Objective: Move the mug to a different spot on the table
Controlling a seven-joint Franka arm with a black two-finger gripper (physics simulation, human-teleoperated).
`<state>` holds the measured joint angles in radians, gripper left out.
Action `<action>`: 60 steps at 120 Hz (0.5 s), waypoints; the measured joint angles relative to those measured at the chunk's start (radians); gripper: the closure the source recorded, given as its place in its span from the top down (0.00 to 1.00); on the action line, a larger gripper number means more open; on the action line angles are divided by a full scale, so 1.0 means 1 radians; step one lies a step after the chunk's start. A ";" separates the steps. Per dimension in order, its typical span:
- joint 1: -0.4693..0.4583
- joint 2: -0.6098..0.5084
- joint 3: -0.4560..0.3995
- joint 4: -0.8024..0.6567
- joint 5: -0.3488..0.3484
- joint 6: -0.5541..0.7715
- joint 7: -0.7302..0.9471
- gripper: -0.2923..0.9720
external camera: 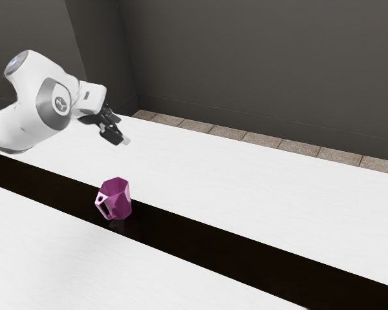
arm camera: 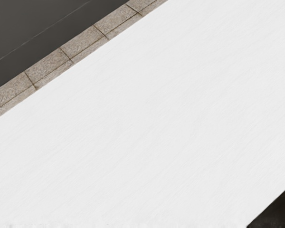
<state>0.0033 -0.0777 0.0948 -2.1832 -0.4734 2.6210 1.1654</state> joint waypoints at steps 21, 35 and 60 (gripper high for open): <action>0.012 0.057 0.000 0.311 0.231 -0.429 -0.354 0.75; 0.022 0.105 -0.013 0.561 0.312 -0.679 -0.508 0.75; -0.003 0.091 -0.012 0.698 0.354 -0.933 -0.658 0.75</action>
<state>0.0008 0.0130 0.0830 -1.4854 -0.1195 1.6876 0.5077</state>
